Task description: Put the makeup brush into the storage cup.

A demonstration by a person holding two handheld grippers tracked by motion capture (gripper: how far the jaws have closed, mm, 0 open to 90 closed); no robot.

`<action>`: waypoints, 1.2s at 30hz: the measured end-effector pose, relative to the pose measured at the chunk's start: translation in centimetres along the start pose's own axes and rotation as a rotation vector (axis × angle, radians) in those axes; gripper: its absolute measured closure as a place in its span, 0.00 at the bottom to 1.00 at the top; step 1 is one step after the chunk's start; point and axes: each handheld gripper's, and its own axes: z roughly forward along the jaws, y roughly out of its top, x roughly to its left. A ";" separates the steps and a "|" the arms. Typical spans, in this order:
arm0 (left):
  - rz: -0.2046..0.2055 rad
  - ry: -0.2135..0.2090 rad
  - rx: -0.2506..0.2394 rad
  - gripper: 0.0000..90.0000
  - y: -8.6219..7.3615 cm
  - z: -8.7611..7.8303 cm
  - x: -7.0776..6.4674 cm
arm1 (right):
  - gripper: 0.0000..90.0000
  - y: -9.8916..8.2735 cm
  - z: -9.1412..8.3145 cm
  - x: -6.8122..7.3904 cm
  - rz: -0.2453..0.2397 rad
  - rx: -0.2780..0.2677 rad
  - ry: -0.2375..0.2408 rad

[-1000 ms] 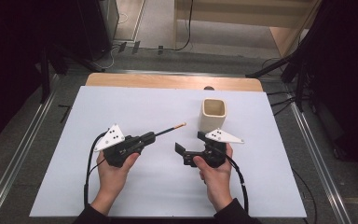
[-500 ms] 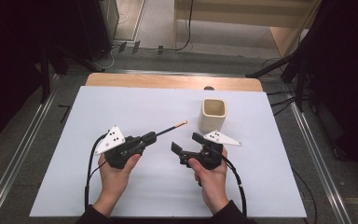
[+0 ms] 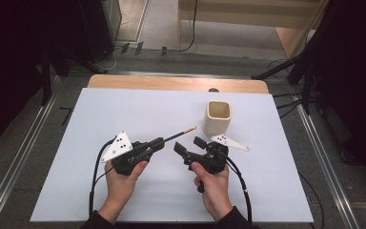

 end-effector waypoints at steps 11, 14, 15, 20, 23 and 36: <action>0.002 -0.013 -0.004 0.95 -0.2 0.3 -0.5 | 0.22 -0.2 0.1 -0.1 0.111 -0.017 0.039; 0.006 -0.017 -0.005 0.95 -0.3 0.4 -0.6 | 0.27 -0.2 0.0 -0.2 0.150 -0.025 0.017; 0.008 -0.019 -0.006 0.95 -0.3 0.4 -0.7 | 0.28 -0.3 -0.1 -0.3 0.170 -0.029 0.010; 0.015 -0.026 -0.004 0.95 -0.5 0.6 -1.0 | 0.35 -0.3 -0.4 -0.9 0.258 -0.057 0.027; 0.015 -0.031 -0.003 0.95 -0.6 0.8 -1.2 | 0.36 -0.3 -0.5 -1.1 0.301 -0.067 0.049; 0.041 -0.053 0.003 0.95 -0.8 1.3 -2.1 | 0.47 -0.4 -0.8 -2.0 0.437 -0.070 0.047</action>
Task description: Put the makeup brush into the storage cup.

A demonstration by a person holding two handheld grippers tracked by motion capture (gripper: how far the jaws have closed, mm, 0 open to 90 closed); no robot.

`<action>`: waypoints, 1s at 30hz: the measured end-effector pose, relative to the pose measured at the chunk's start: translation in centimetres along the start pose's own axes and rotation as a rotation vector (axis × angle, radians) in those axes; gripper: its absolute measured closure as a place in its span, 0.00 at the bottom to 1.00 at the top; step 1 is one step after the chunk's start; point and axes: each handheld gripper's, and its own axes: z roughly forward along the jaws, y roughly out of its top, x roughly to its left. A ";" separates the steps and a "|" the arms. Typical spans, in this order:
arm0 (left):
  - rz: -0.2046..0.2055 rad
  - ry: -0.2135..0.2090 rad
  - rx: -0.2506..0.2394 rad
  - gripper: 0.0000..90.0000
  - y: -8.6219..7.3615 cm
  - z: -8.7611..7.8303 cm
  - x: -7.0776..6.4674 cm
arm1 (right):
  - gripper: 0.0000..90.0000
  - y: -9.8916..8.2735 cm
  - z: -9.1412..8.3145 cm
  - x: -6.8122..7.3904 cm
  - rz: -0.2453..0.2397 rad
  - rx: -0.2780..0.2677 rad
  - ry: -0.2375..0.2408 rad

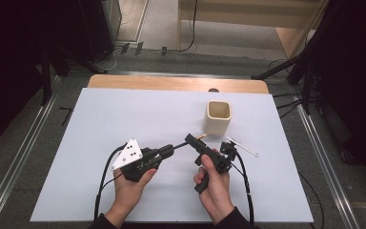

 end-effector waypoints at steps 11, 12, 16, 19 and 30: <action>0.022 -0.005 0.010 0.95 -0.3 0.3 -0.5 | 0.63 0.2 -0.1 -1.1 0.109 -0.004 0.024; 0.026 -0.006 0.012 0.95 -0.3 0.3 -0.5 | 0.64 0.2 -0.1 -1.1 0.111 -0.004 0.030; 0.029 -0.008 0.008 0.95 -0.4 0.3 -0.5 | 0.69 0.2 -0.3 -1.3 0.126 -0.008 0.038; 0.031 -0.012 0.012 0.94 -0.4 0.3 -0.5 | 0.79 0.3 -0.4 -1.6 0.158 0.005 0.069; -0.111 -0.005 0.074 0.00 -0.9 -1.0 2.0 | 0.94 1.6 -1.5 -1.5 0.017 -0.025 0.109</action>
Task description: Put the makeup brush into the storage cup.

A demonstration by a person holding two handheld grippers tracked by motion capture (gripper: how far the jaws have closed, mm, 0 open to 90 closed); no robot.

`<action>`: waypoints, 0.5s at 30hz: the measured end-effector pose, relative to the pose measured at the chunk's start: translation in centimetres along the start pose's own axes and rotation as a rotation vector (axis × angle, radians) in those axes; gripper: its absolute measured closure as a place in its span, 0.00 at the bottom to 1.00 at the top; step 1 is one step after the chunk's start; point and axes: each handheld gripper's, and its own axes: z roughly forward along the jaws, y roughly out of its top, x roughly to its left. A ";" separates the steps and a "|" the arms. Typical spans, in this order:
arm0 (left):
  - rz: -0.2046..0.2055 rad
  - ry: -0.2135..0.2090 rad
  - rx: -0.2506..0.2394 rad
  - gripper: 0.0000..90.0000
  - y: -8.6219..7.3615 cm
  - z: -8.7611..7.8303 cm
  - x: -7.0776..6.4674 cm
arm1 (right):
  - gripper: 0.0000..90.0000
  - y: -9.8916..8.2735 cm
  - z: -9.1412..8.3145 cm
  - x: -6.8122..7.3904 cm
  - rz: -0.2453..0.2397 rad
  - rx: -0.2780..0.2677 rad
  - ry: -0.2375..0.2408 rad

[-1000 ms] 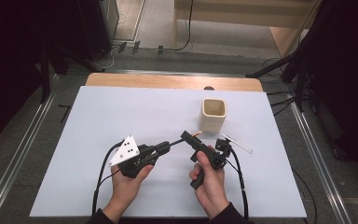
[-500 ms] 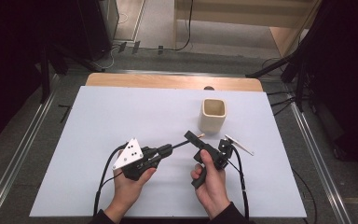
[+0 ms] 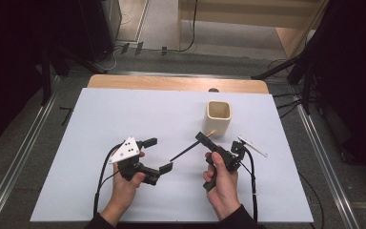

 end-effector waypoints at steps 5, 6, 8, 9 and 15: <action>0.003 0.061 -0.012 0.00 -0.2 -1.8 0.9 | 0.94 0.4 -0.1 0.3 -0.112 0.004 -0.006; 0.009 0.075 -0.011 0.00 -0.2 -2.2 1.1 | 0.94 0.5 -0.1 0.4 -0.138 0.000 -0.013; 0.010 0.090 -0.016 0.00 -0.3 -2.5 1.2 | 0.94 0.6 -0.2 0.6 -0.178 0.003 -0.026; 0.013 0.100 -0.021 0.00 -0.3 -2.9 1.3 | 0.94 0.7 -0.2 0.8 -0.196 0.000 -0.030; 0.022 0.159 -0.028 0.00 -0.8 -4.5 2.0 | 0.94 0.9 -0.3 1.4 -0.298 -0.015 -0.067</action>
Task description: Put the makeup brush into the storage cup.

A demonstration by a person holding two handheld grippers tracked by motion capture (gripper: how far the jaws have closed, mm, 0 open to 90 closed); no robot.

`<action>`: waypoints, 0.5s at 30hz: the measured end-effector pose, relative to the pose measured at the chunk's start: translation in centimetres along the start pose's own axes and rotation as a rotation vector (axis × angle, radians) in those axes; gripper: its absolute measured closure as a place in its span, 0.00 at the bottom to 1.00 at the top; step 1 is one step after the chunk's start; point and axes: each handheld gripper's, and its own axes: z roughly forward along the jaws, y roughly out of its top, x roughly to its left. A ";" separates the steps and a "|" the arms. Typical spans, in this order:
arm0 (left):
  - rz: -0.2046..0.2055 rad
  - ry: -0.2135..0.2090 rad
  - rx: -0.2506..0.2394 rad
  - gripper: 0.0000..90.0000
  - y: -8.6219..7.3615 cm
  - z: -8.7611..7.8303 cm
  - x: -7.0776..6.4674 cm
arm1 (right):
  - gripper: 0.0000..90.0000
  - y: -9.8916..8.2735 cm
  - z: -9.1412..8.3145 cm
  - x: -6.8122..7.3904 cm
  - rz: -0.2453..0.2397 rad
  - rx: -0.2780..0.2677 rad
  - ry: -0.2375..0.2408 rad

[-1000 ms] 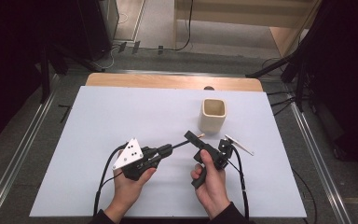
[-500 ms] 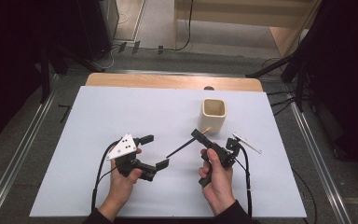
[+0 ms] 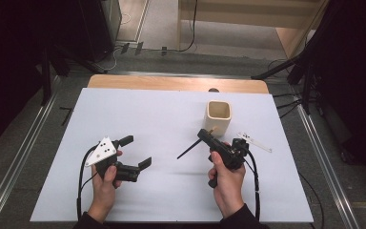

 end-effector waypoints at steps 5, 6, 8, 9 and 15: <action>-0.003 0.030 0.005 0.00 -0.5 -0.9 0.8 | 0.94 0.3 -0.2 0.2 -0.106 -0.010 -0.054; -0.007 0.043 0.005 0.00 -0.7 -1.2 1.1 | 0.94 0.4 -0.2 0.2 -0.116 -0.010 -0.059; -0.008 0.046 0.004 0.00 -0.8 -1.3 1.2 | 0.94 0.5 -0.3 0.3 -0.145 -0.017 -0.074; -0.013 0.051 0.002 0.00 -0.9 -1.5 1.4 | 0.94 0.5 -0.3 0.3 -0.145 -0.017 -0.074; -0.013 0.080 0.003 0.00 -1.3 -2.6 2.1 | 0.94 0.9 -0.6 0.6 -0.231 -0.041 -0.096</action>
